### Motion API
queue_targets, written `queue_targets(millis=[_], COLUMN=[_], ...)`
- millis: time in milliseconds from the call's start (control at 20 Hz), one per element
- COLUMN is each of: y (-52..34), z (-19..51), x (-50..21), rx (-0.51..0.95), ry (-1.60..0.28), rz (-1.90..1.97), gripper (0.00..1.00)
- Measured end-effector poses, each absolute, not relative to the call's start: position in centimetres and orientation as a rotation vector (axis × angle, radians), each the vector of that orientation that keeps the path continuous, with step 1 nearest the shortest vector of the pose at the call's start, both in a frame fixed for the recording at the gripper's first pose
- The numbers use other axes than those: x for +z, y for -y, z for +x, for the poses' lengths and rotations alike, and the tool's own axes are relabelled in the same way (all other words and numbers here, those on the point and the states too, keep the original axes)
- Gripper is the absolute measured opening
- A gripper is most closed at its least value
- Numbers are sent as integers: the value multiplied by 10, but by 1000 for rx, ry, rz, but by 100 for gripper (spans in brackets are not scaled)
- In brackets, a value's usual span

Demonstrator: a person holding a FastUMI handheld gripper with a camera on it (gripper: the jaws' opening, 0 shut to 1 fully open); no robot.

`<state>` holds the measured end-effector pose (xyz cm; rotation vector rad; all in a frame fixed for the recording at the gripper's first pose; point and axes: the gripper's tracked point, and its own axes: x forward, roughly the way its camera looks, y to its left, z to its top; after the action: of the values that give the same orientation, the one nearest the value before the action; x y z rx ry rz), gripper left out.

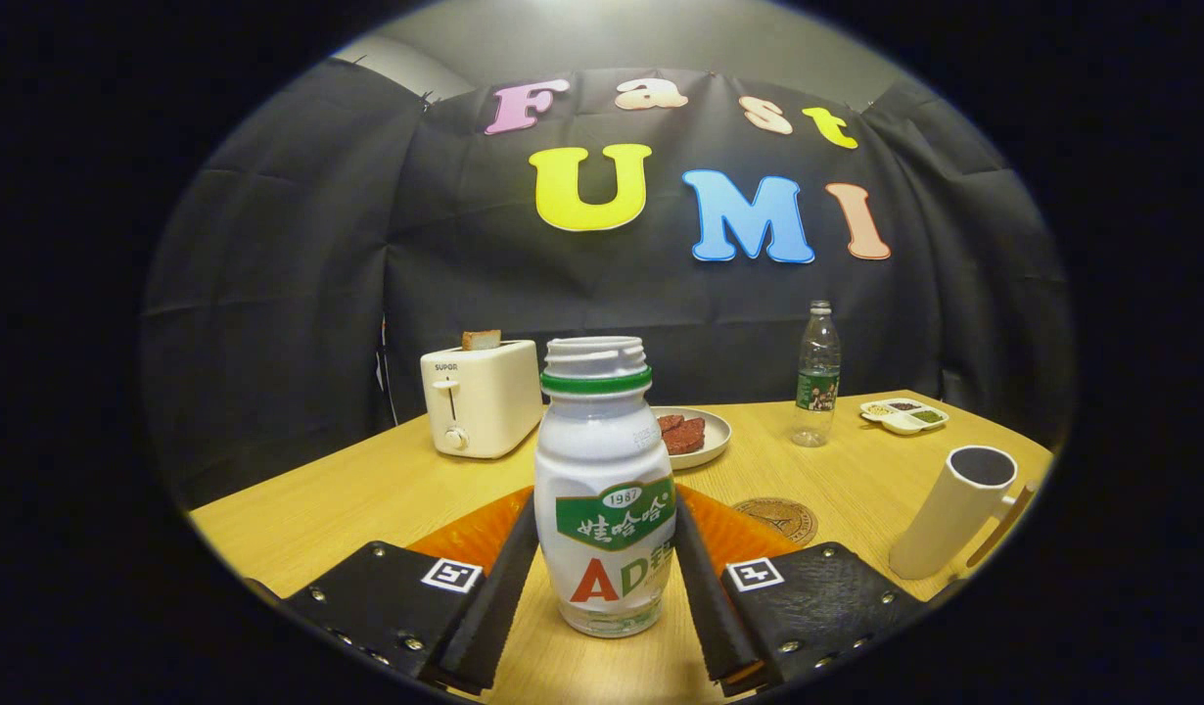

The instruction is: Take the bottle from table, then pour the juice into the cup, finally place the bottle on the coaster

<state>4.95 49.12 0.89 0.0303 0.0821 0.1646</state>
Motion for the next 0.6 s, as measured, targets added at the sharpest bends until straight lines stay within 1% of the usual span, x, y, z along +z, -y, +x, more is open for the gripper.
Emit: queue_targets(millis=[100,200,250,300,600], y=[-489,-489,-488,-487,-478], z=[50,52,51,51,50], x=[11,9,10,11,14], rx=[138,124,118,113,93], ry=[-73,-73,-72,-72,-79], rz=[41,34,32,37,168], gripper=[74,69,69,65,65])
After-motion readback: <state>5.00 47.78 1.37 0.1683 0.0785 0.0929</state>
